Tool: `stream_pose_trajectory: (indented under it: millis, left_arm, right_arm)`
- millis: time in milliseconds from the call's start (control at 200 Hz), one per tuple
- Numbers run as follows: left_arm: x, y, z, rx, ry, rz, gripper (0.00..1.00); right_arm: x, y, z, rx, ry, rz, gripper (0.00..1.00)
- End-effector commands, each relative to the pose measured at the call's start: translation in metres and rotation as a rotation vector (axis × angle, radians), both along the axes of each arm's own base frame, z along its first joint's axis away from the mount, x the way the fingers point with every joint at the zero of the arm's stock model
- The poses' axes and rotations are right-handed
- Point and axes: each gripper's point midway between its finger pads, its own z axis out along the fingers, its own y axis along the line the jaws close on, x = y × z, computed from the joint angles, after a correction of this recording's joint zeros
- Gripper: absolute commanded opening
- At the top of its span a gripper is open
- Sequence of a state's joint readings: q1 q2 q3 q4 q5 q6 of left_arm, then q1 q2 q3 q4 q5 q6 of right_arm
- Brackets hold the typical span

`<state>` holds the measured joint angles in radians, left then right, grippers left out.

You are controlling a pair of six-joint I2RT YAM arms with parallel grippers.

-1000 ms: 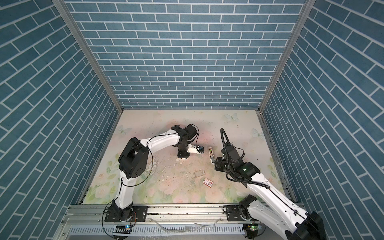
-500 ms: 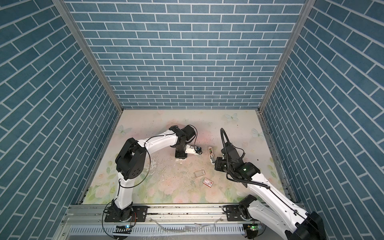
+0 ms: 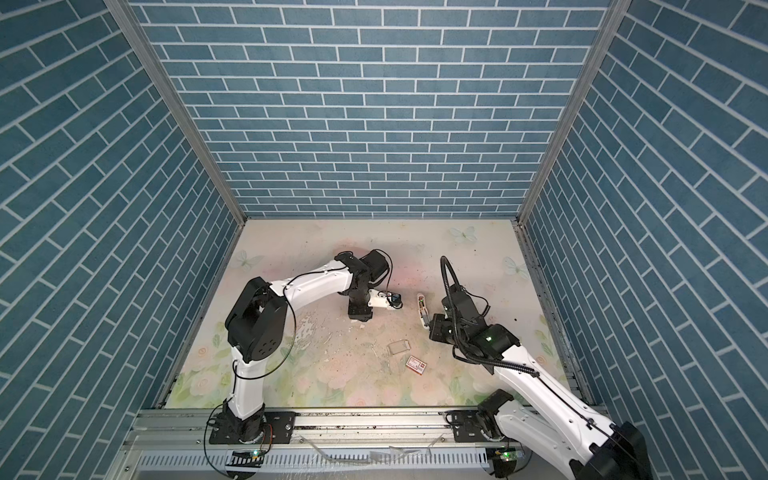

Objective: Load the staples into the stapler

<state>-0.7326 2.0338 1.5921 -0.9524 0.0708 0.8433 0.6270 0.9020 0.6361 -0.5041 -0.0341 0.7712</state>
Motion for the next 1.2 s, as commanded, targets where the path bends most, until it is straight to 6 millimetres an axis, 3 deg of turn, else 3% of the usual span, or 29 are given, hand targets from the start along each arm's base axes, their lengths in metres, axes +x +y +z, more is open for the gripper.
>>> stream_pose_trajectory:
  millis: [0, 135, 385, 565, 840, 1195]
  left_arm:
    - [-0.001, 0.004, 0.013, -0.014, -0.006, 0.009, 0.59]
    - [0.002, 0.008, 0.024, -0.024, -0.022, 0.020, 0.58]
    - [0.005, 0.015, 0.070, -0.112, -0.083, 0.071, 0.61]
    - [0.001, 0.009, 0.098, -0.195, -0.103, 0.099, 0.64]
    - [-0.005, -0.005, 0.118, -0.293, -0.066, 0.130, 0.68]
    - [-0.007, -0.012, 0.118, -0.319, -0.032, 0.134, 0.68]
  right_arm:
    - [0.004, 0.000, -0.012, -0.009, 0.027, -0.028, 0.22]
    - [0.009, 0.014, -0.025, 0.010, 0.071, 0.003, 0.22]
    - [0.029, 0.045, -0.041, 0.053, 0.123, 0.058, 0.20]
    - [0.039, 0.057, -0.062, 0.046, 0.183, 0.073, 0.20]
    - [0.041, 0.047, -0.089, -0.004, 0.257, 0.060, 0.19]
    - [0.038, 0.022, -0.106, -0.047, 0.313, 0.018, 0.19]
